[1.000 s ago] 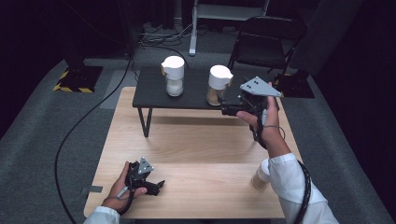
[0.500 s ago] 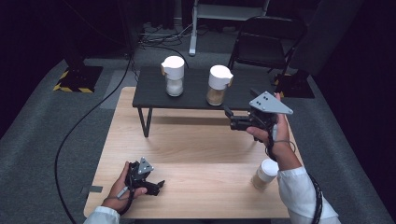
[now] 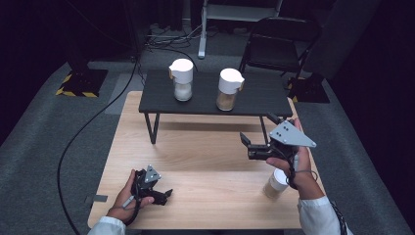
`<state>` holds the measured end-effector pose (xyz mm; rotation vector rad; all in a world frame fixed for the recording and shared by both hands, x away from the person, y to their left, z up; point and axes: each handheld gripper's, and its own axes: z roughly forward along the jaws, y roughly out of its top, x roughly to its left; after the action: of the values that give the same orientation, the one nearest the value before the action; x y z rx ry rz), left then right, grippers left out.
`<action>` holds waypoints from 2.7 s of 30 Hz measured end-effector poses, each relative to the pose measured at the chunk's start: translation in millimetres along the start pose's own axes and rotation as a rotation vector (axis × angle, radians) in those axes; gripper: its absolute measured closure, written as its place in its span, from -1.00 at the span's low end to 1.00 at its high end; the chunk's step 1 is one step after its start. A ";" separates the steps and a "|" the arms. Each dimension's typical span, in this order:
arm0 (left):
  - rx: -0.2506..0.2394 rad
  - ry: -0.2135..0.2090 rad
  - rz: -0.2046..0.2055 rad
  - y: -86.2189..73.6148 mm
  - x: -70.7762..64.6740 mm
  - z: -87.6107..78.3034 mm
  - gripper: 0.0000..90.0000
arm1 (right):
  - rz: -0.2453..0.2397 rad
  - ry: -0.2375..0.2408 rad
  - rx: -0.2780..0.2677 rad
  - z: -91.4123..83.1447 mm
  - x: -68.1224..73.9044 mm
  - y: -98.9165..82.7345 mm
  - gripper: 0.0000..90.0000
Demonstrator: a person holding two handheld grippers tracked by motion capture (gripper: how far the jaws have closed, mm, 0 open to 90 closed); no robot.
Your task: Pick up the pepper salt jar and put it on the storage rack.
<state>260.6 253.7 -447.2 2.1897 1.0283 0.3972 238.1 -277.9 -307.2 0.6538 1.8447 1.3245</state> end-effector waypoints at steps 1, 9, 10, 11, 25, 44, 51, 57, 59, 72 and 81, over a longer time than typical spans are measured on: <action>0.000 -0.001 -0.002 0.0 -0.1 0.0 -1.00 | -0.004 0.001 -0.002 -2.3 0.9 -2.6 -0.98; 0.000 -0.001 -0.002 -0.1 0.0 0.0 -1.00 | -0.010 0.006 0.012 -17.5 8.8 -22.1 -0.98; 0.000 -0.001 -0.002 -0.1 0.0 0.0 -1.00 | -0.015 0.004 0.016 -18.7 9.8 -23.6 -0.98; 0.000 -0.001 -0.002 -0.1 0.0 0.1 -1.00 | -0.019 0.004 0.022 -20.7 10.9 -26.5 -0.98; 0.000 -0.001 -0.002 -0.1 -0.1 0.0 -1.00 | -0.038 -0.030 0.065 -55.1 12.1 -62.2 -0.98; 0.000 0.001 0.000 0.0 -0.1 0.0 -1.00 | -0.015 -0.031 0.148 -92.7 -1.2 -104.6 -0.98; 0.000 0.000 -0.001 0.0 -0.1 0.0 -1.00 | -0.003 -0.012 0.179 -100.9 -5.1 -115.9 -0.98; 0.000 0.000 0.001 0.0 -0.1 0.0 -1.00 | 0.001 0.002 0.206 -103.1 -7.1 -124.4 -0.98; 0.000 -0.001 -0.002 0.0 0.0 0.0 -1.00 | 0.009 0.001 0.216 -103.7 -7.3 -127.5 -0.98; 0.000 -0.001 -0.002 0.0 -0.1 0.0 -1.00 | 0.051 0.001 0.297 -102.9 -17.4 -150.3 -0.98; 0.000 -0.001 0.001 -0.1 0.1 0.0 -1.00 | 0.090 -0.022 0.400 -92.2 -27.0 -166.0 -0.98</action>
<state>260.6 253.8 -447.3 2.1902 1.0273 0.3963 182.7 -404.7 -440.0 0.9631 2.1030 1.0014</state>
